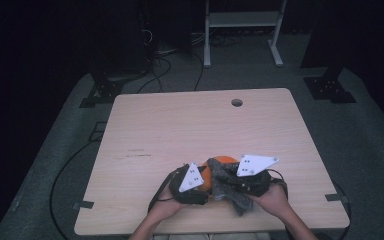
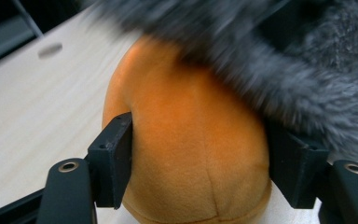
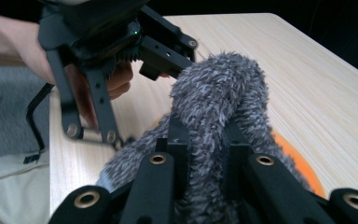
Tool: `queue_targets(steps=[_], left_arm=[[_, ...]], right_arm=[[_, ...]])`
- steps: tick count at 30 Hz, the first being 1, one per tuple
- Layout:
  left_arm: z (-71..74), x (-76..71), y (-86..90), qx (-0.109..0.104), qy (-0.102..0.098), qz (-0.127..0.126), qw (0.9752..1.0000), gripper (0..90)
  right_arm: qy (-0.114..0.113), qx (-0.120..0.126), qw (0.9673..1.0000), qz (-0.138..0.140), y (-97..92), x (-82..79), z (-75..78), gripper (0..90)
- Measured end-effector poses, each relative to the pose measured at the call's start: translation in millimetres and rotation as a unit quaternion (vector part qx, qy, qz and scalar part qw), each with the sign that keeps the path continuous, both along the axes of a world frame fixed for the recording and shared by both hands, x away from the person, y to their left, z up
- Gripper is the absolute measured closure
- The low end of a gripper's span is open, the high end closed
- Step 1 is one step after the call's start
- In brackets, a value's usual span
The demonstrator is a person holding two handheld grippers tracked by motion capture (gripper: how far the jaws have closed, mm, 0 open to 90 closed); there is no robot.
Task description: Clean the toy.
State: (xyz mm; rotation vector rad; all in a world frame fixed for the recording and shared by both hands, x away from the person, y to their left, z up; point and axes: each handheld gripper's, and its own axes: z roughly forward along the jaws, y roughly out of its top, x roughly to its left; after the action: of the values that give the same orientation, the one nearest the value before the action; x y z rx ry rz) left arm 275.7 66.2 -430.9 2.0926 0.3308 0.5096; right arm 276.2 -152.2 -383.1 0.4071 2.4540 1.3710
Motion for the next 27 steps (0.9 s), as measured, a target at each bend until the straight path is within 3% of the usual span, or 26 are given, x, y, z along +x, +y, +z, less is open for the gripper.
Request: queue_targets(steps=[2, 4, 6, 9, 10, 11, 12, 16, 19, 20, 21, 22, 23, 24, 27], left_arm=[[-0.2, -2.5, -0.7, 0.014, -0.012, -0.005, 0.9998, 31.7], [-0.5, -2.1, 0.5, 0.009, -0.01, -0.006, 0.9999, 32.0], [-1.0, 1.3, 2.9, -0.003, 0.003, -0.002, 1.0, 32.0], [-0.8, -0.2, -0.4, 0.005, -0.003, -0.002, 1.0, 31.6], [-1.0, -2.6, -3.3, 0.017, -0.015, -0.007, 0.9997, 31.6], [-1.0, -2.6, -3.3, 0.017, -0.015, -0.007, 0.9997, 31.7], [-1.3, -4.1, -3.3, 0.03, -0.025, -0.009, 0.9992, 31.9], [-3.0, -1.3, 4.8, 0.02, -0.014, -0.007, 0.9997, 33.5], [-5.0, 2.8, 11.2, 0.004, 0.01, -0.007, 0.9999, 33.5], [-4.3, 3.8, 10.8, -0.001, 0.017, -0.007, 0.9998, 31.0], [-1.1, 7.1, 8.9, -0.017, 0.043, -0.007, 0.9989, 19.8], [-1.1, 7.1, 8.9, -0.017, 0.043, -0.007, 0.9989, 15.6], [0.5, 8.6, 9.1, -0.031, 0.052, -0.007, 0.9981, 15.6], [1.1, 9.3, 9.6, -0.04, 0.052, -0.003, 0.9978, 15.0], [-2.3, 8.8, 13.9, -0.031, 0.036, 0.003, 0.9989, 27.6]], right_arm=[[-0.004, -0.011, 0.9999, 0.001, 2.4, 0.1, -1.2, 77.6], [0.002, -0.013, 0.9999, -0.006, -3.2, 3.6, -3.6, 77.8], [0.002, -0.021, 0.9996, -0.02, -11.0, 7.4, -3.7, 77.9], [0.002, -0.02, 0.9995, -0.026, -12.6, 6.9, -2.7, 77.9], [-0.002, -0.014, 0.9999, -0.007, -4.7, 0.9, -1.1, 77.9], [-0.002, -0.014, 0.9999, -0.007, -4.7, 0.9, -1.1, 77.9], [-0.013, -0.025, 0.9996, 0.008, 5.3, -4.3, -0.5, 77.8], [-0.003, -0.014, 0.9999, -0.002, 1.9, 1.7, -2.3, 77.8], [0.013, 0.003, 0.9992, -0.037, -15.8, 11.4, -3.8, 77.8], [0.018, 0.004, 0.999, -0.041, -19.5, 13.9, -5.6, 77.8], [0.02, 0.004, 0.9989, -0.041, -18.1, 13.6, -7.8, 77.8], [0.017, -0.001, 0.9992, -0.037, -15.9, 12.2, -8.1, 77.8], [0.017, -0.001, 0.9992, -0.037, -15.9, 12.2, -8.1, 77.8], [0.014, -0.003, 0.9997, -0.018, -7.8, 7.1, -8.8, 77.7], [0.001, -0.014, 0.9998, -0.014, -4.7, 5.9, -9.0, 77.6]])
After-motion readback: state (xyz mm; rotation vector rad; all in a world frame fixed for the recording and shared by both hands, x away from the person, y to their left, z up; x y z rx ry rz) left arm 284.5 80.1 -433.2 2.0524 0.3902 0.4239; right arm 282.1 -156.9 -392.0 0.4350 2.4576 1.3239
